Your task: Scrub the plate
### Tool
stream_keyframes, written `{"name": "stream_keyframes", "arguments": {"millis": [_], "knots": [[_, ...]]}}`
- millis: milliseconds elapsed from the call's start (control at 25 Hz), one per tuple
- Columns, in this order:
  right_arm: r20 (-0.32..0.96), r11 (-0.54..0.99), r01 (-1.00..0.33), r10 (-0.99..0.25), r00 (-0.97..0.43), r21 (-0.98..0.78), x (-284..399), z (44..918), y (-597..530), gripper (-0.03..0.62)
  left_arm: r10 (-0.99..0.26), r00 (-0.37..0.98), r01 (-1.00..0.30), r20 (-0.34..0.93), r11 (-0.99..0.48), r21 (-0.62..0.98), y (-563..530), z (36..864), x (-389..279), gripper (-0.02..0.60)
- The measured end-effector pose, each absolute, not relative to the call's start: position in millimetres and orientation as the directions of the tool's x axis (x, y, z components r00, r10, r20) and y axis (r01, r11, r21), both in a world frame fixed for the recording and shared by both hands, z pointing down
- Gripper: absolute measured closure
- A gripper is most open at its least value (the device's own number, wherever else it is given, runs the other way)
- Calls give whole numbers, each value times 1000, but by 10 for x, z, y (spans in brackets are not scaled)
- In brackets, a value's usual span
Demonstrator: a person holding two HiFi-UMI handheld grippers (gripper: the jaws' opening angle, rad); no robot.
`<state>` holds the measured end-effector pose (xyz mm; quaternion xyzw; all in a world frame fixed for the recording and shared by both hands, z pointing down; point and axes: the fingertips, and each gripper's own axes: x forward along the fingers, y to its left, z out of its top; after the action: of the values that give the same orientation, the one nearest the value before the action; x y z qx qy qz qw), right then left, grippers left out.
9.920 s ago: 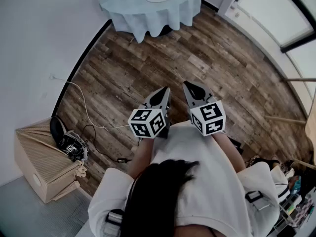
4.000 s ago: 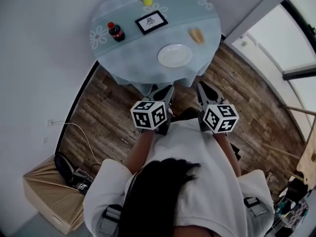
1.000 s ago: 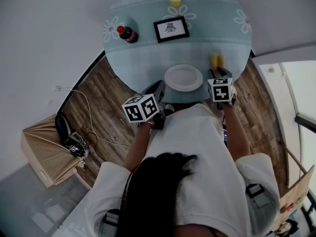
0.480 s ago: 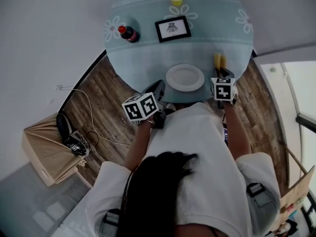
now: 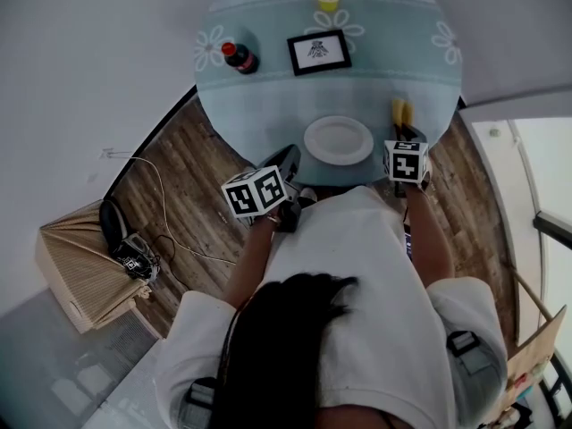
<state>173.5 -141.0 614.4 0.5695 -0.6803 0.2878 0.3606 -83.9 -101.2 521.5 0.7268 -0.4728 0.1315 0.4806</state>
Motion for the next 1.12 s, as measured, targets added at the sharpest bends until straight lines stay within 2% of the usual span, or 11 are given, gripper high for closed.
{"name": "stream_keyframes", "arguments": {"millis": [320, 760, 800, 880, 1120], "knots": [[757, 141, -990, -648, -91, 2, 1827, 5873, -1448, 534, -564, 530, -804, 634, -96, 587, -980, 5215, -849, 572], [665, 232, -972, -720, -198, -39, 1564, 5424, -1357, 534, -469, 561, -801, 682, -100, 591, -1044, 5514, -802, 568], [665, 236, -971, -720, -199, -35, 1546, 5415, -1336, 534, -465, 565, -800, 681, -108, 590, -1065, 5527, -793, 559], [662, 241, -970, -722, -200, -30, 1521, 5397, -1307, 534, -439, 588, -789, 680, -125, 602, -1092, 5564, -756, 463], [656, 215, -976, -730, -191, -44, 1498, 5359, -1209, 534, -377, 603, -783, 703, -107, 613, -1109, 5751, -763, 454]]}}
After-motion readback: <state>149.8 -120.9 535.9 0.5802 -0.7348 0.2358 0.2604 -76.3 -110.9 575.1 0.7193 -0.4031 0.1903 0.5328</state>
